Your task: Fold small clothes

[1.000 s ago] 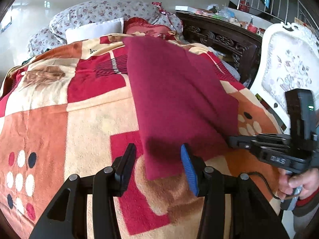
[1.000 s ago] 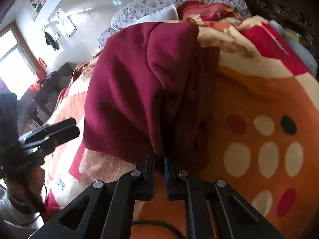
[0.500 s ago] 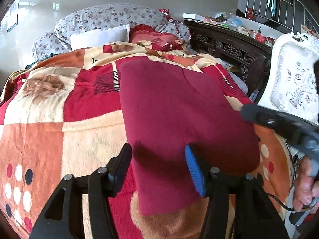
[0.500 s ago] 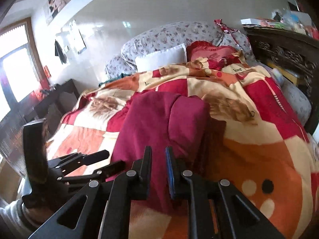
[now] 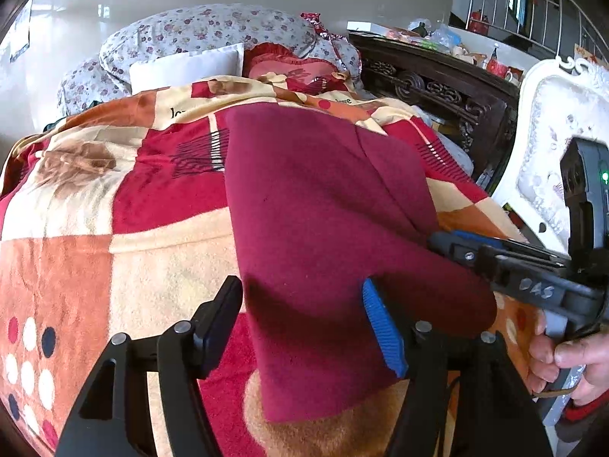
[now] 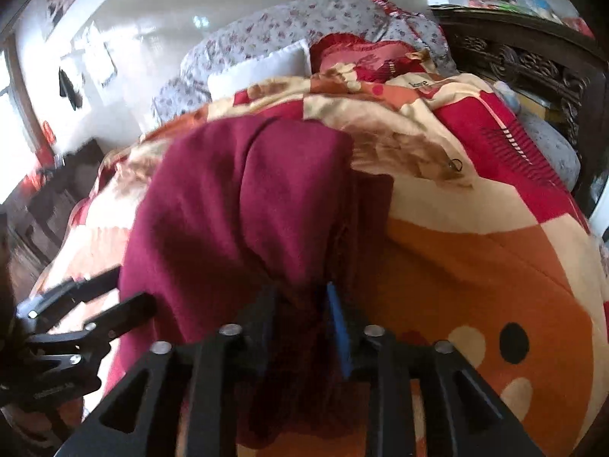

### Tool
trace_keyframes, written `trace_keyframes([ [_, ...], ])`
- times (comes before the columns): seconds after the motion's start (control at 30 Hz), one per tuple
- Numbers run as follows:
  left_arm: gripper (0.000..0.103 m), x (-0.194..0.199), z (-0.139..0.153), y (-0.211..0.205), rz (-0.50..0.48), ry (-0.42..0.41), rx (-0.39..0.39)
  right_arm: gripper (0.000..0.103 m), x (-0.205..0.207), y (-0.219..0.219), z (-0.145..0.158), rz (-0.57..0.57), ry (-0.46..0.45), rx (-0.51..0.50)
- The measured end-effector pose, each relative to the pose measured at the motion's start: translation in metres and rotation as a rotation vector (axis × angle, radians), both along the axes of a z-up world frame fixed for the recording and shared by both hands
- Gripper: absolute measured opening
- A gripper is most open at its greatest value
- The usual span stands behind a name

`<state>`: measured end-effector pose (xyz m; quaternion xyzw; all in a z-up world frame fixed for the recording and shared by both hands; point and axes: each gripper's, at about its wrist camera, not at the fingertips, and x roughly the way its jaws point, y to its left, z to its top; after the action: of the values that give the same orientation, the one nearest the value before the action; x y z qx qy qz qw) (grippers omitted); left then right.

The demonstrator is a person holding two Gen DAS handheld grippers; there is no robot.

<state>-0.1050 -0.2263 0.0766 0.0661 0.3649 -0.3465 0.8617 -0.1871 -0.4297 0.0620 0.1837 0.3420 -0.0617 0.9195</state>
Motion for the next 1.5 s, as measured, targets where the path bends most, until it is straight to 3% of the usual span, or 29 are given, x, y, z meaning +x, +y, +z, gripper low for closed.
trace_keyframes([
  [0.03,0.067,0.002,0.003,0.005,-0.002,0.005,-0.021,0.071,-0.006,-0.003,0.002,-0.013,-0.026,0.021],
  [0.1,0.077,0.008,0.009,0.017,0.003,0.018,-0.080,0.082,-0.016,-0.012,0.005,-0.029,-0.076,0.068],
  [0.13,0.081,0.013,0.011,0.024,0.015,0.030,-0.114,0.083,-0.018,-0.016,0.004,-0.034,-0.083,0.083],
  [0.3,0.082,0.042,0.001,0.035,0.045,0.142,-0.222,0.088,-0.006,-0.028,-0.010,-0.029,-0.076,0.172],
  [0.43,0.085,0.056,-0.021,0.021,0.003,0.235,-0.235,0.090,0.011,-0.031,-0.024,-0.001,-0.070,0.247],
  [0.57,0.090,0.063,-0.039,0.009,-0.025,0.302,-0.265,0.091,0.027,-0.033,-0.039,0.037,-0.061,0.337],
  [0.6,0.090,0.064,-0.043,0.007,-0.032,0.316,-0.272,0.085,0.030,-0.032,-0.042,0.057,-0.061,0.361],
  [0.63,0.088,0.064,-0.044,0.006,-0.040,0.324,-0.276,0.071,0.033,-0.031,-0.043,0.072,-0.058,0.381],
  [0.67,0.082,0.063,-0.045,0.004,-0.054,0.327,-0.280,0.067,0.033,-0.030,-0.043,0.074,-0.060,0.387],
  [0.7,0.067,0.060,-0.043,0.003,-0.084,0.328,-0.284,0.060,0.032,-0.027,-0.039,0.073,-0.063,0.370],
  [0.73,0.062,0.057,-0.039,0.003,-0.088,0.309,-0.273,0.054,0.031,-0.022,-0.034,0.077,-0.062,0.340],
  [0.83,0.052,0.048,-0.026,0.011,-0.111,0.286,-0.260,0.049,0.024,-0.009,-0.014,0.100,-0.071,0.294],
  [0.97,0.052,0.028,-0.002,0.047,-0.116,0.263,-0.264,0.048,0.011,0.017,0.009,0.165,-0.092,0.308],
  [1.1,0.052,0.002,0.011,0.091,-0.097,0.237,-0.188,0.049,-0.002,0.064,0.012,0.249,-0.066,0.303],
  [1.27,0.053,-0.020,-0.023,0.120,-0.041,0.269,-0.053,0.058,-0.009,0.109,-0.011,0.278,0.065,0.211],
  [1.37,0.058,-0.023,-0.033,0.127,0.021,0.251,-0.073,0.061,-0.027,0.114,0.002,0.224,0.028,0.098],
  [1.5,0.059,-0.025,-0.032,0.127,0.048,0.233,-0.071,0.061,-0.032,0.115,0.031,0.196,-0.042,0.060],
])
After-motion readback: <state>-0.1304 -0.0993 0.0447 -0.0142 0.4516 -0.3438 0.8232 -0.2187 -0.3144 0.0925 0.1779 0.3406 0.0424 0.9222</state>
